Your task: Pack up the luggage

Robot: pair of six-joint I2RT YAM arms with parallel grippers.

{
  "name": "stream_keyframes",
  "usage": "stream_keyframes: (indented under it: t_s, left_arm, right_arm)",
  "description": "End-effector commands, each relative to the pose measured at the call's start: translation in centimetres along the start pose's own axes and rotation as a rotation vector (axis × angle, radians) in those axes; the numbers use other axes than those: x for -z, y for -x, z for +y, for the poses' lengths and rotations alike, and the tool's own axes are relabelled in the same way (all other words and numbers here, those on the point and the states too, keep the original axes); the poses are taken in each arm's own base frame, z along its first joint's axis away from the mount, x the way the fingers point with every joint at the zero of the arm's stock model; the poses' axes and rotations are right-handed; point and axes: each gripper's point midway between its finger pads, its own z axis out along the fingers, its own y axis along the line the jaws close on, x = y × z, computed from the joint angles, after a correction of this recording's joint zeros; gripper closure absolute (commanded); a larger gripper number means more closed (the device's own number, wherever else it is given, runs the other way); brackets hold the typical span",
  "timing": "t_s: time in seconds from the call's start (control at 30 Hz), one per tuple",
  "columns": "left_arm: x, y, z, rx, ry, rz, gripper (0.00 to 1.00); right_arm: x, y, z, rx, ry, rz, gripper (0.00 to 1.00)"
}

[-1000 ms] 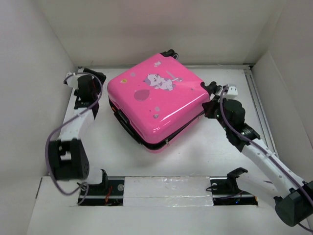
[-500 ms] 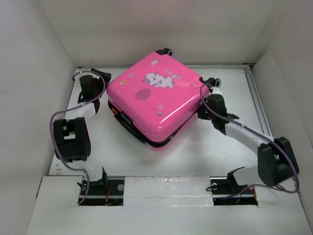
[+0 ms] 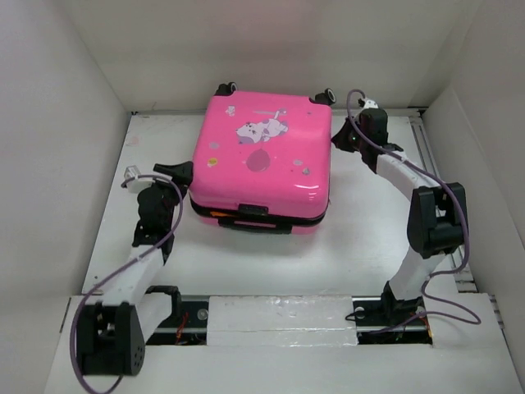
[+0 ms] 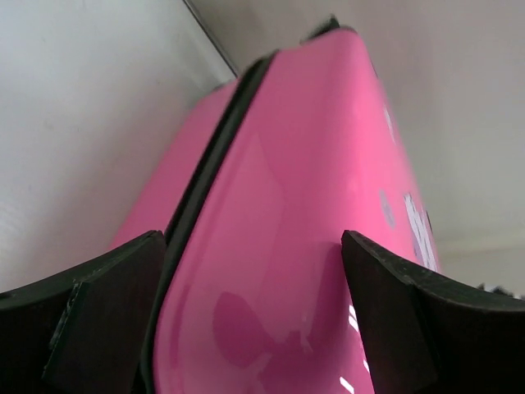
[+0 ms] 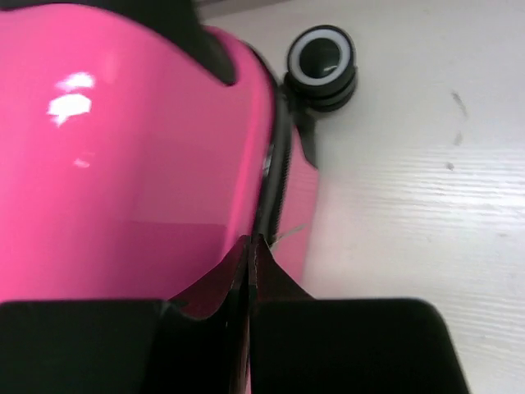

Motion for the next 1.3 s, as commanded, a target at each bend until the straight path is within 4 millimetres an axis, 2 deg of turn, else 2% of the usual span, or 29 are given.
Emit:
stream_keyframes:
  t_s: [0.0, 0.03, 0.07, 0.13, 0.17, 0.2, 0.27, 0.3, 0.37, 0.43, 0.47, 0.53, 0.57, 0.6, 0.63, 0.67, 0.7, 0.8, 0.83, 0.87, 0.9, 0.93, 0.97, 1.0, 1.03, 1.1, 1.17, 1.23, 1.27]
  left_arm:
    - [3.5, -3.7, 2.0, -0.08, 0.066, 0.169, 0.15]
    - [3.7, -2.1, 1.8, -0.095, 0.086, 0.1, 0.15]
    - [4.7, -0.6, 0.6, -0.104, 0.065, 0.049, 0.14]
    - [5.5, 1.9, -1.9, -0.103, 0.011, -0.038, 0.12]
    - [6.3, 2.9, -3.3, -0.095, -0.029, -0.074, 0.12]
    - [6.6, 3.4, -4.5, -0.091, -0.067, -0.083, 0.12]
    - [7.4, 3.8, -7.3, -0.118, -0.16, -0.063, 0.15]
    - [7.5, 3.5, -8.4, -0.151, -0.203, -0.036, 0.18]
    - [7.8, 4.0, -11.8, -0.214, -0.3, -0.017, 0.2]
    - [7.0, 3.3, -13.5, -0.236, -0.345, 0.052, 0.2]
    - [7.4, 4.4, -16.6, -0.241, -0.433, 0.024, 0.21]
    - [5.5, 2.9, -18.8, -0.256, -0.472, 0.091, 0.21]
    - [5.7, 4.2, -23.4, -0.285, -0.531, 0.058, 0.21]
    - [5.0, 3.5, -25.5, -0.319, -0.521, 0.067, 0.19]
    - [2.4, -1.2, -26.5, -0.421, -0.457, 0.114, 0.19]
    - [2.0, -2.1, -28.6, -0.467, -0.432, 0.098, 0.18]
    - [2.9, -0.6, -32.8, -0.476, -0.435, 0.047, 0.18]
    - [4.6, -4.0, -35.9, -0.445, -0.572, 0.129, 0.21]
    - [5.7, -5.2, -35.6, -0.432, -0.617, 0.161, 0.25]
    - [9.2, -6.9, -36.1, -0.406, -0.673, 0.195, 0.25]
    - [10.5, -9.2, -34.9, -0.446, -0.671, 0.215, 0.26]
    - [11.4, -13.4, -31.0, -0.509, -0.608, 0.282, 0.26]
    - [12.1, -15.3, -28.7, -0.533, -0.519, 0.257, 0.28]
    - [17.5, -19.4, -28.0, -0.556, -0.592, 0.352, 0.28]
    - [19.4, -22.1, -24.9, -0.593, -0.574, 0.388, 0.29]
    - [23.8, -23.4, -22.0, -0.598, -0.517, 0.384, 0.34]
    - [24.7, -24.9, -17.5, -0.608, -0.46, 0.463, 0.41]
    - [25.2, -26.2, -14.5, -0.506, -0.402, 0.552, 0.44]
    - [24.7, -26.6, -10.7, -0.473, -0.305, 0.569, 0.44]
  right_arm:
    - [2.1, 4.3, 6.4, 0.03, 0.276, -0.064, 0.96]
    - [2.6, 3.7, 6.4, 0.028, 0.282, -0.053, 0.96]
    - [2.8, 1.4, 4.9, 0.013, 0.259, -0.019, 0.96]
    - [5.0, 2.0, 5.6, -0.002, 0.289, -0.102, 0.91]
    - [5.5, 1.2, 5.8, -0.008, 0.301, -0.105, 0.9]
    - [5.8, -1.3, 4.8, -0.018, 0.287, -0.074, 0.89]
    - [7.0, -2.0, 5.0, -0.012, 0.289, -0.088, 0.87]
    - [7.2, -4.4, 4.4, -0.031, 0.271, -0.045, 0.87]
    - [7.9, -5.4, 4.7, -0.024, 0.285, -0.047, 0.87]
    - [8.0, -7.7, 4.6, -0.031, 0.265, -0.018, 0.87]
    - [8.0, -8.4, 4.8, -0.04, 0.264, -0.009, 0.87]
    - [8.1, -9.3, 6.3, -0.034, 0.291, -0.002, 0.88]
    - [7.8, -10.0, 6.5, -0.031, 0.286, 0.012, 0.88]
    - [7.8, -10.3, 7.0, -0.025, 0.291, 0.016, 0.88]
    - [7.7, -11.0, 7.5, -0.017, 0.291, 0.028, 0.88]
    - [7.6, -10.9, 7.4, -0.017, 0.283, 0.024, 0.91]
    - [7.7, -11.4, 7.7, -0.013, 0.289, 0.039, 0.91]
    - [8.4, -11.4, 8.7, -0.002, 0.31, 0.029, 0.92]
    - [8.8, -11.5, 9.2, 0.003, 0.32, 0.031, 0.92]
    - [8.9, -12.0, 9.6, 0.01, 0.317, 0.04, 0.92]
    - [9.2, -12.2, 9.9, 0.014, 0.319, 0.036, 0.92]
    - [9.4, -12.6, 9.9, 0.018, 0.316, 0.038, 0.92]
    - [9.3, -12.5, 9.8, 0.017, 0.308, 0.034, 0.94]
    - [9.4, -13.6, 9.5, 0.02, 0.295, 0.053, 0.94]
    - [9.4, -13.7, 9.5, 0.02, 0.295, 0.053, 0.94]
    - [10.0, -13.4, 8.0, -0.003, 0.261, 0.04, 0.95]
    - [11.2, -13.1, 7.4, -0.021, 0.265, 0.017, 0.95]
    - [12.3, -13.3, 7.1, -0.025, 0.264, 0.027, 0.95]
    - [13.4, -13.1, 6.8, -0.012, 0.255, 0.016, 0.95]
